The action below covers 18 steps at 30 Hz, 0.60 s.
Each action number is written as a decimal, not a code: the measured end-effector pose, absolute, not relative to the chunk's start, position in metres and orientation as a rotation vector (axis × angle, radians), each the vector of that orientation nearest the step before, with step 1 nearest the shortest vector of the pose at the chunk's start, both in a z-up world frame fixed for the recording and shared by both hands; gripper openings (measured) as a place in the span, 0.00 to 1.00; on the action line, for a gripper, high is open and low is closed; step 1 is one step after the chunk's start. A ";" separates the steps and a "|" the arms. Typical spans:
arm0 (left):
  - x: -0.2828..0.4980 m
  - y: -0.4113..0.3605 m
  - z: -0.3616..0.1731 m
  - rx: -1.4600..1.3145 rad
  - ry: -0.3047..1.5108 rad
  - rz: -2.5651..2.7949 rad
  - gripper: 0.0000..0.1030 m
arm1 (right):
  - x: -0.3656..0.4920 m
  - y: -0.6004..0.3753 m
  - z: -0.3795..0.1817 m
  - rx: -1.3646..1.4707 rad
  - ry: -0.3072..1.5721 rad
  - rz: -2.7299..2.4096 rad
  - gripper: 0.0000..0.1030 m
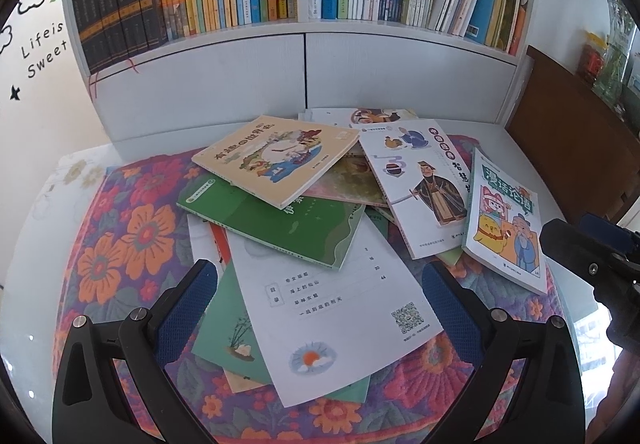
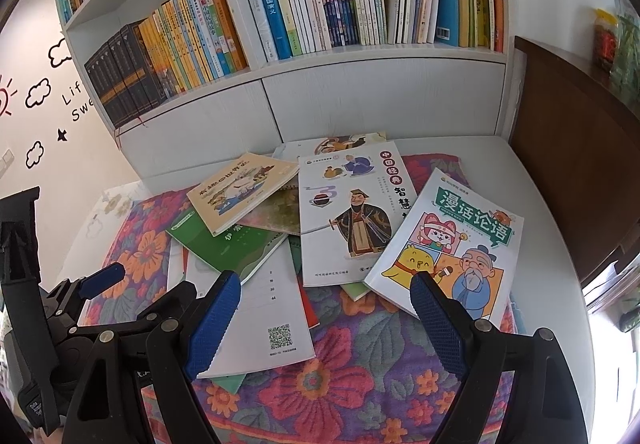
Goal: Organize books
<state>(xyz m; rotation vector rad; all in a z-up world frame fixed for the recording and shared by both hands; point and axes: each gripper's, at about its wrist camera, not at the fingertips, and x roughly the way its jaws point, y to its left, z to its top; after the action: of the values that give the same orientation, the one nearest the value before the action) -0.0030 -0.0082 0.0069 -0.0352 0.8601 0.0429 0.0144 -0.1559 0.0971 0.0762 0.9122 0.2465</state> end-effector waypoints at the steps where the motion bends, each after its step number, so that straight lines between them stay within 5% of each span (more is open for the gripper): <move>1: -0.003 -0.007 0.007 -0.037 0.859 0.045 0.99 | 0.014 -0.157 0.097 0.075 0.912 0.246 0.84; 18: -0.004 0.044 0.019 -0.141 0.821 0.133 0.98 | 0.016 -0.167 0.097 0.110 0.907 0.256 0.84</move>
<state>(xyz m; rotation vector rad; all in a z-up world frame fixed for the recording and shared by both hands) -0.0036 0.0439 0.0186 -0.1414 0.8211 0.1326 0.0157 -0.1668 0.0973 0.1096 0.9067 0.2564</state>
